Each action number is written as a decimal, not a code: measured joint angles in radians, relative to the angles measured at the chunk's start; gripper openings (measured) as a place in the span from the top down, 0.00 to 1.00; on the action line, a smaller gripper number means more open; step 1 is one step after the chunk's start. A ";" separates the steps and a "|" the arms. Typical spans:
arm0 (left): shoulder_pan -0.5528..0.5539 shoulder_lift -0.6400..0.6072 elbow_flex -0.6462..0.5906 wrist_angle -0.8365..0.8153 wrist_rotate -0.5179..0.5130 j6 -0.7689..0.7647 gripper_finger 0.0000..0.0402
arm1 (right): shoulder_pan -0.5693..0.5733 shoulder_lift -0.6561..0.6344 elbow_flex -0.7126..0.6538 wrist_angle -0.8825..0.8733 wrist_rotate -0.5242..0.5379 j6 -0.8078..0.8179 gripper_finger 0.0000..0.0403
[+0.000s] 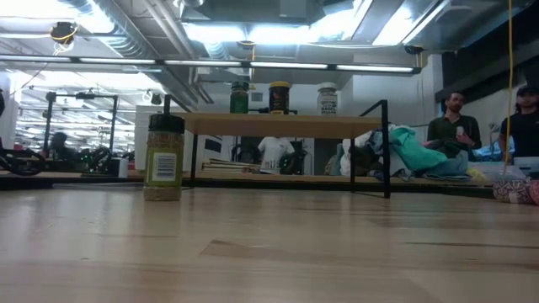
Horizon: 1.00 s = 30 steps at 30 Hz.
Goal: Shelf spices
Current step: Remove the green seasoning bottle from the shelf
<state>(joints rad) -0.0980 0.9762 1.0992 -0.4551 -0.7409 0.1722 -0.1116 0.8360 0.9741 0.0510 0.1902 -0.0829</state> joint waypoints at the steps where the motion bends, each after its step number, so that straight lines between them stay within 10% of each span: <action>1: 0.017 0.000 0.000 -0.001 0.000 0.000 0.25 | 0.000 0.000 0.000 0.000 0.000 0.000 0.31; 12: 0.257 0.094 0.063 -0.041 0.187 0.018 0.20 | 0.000 0.000 0.000 0.000 -0.062 0.000 0.31; 30: 0.387 0.258 0.201 -0.076 0.172 -0.057 0.13 | 0.000 0.000 0.000 0.000 -0.087 -0.022 0.31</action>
<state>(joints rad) 0.2893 1.2346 1.2997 -0.5315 -0.5686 0.1151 -0.1116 0.8360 0.9741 0.0509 0.1028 -0.1047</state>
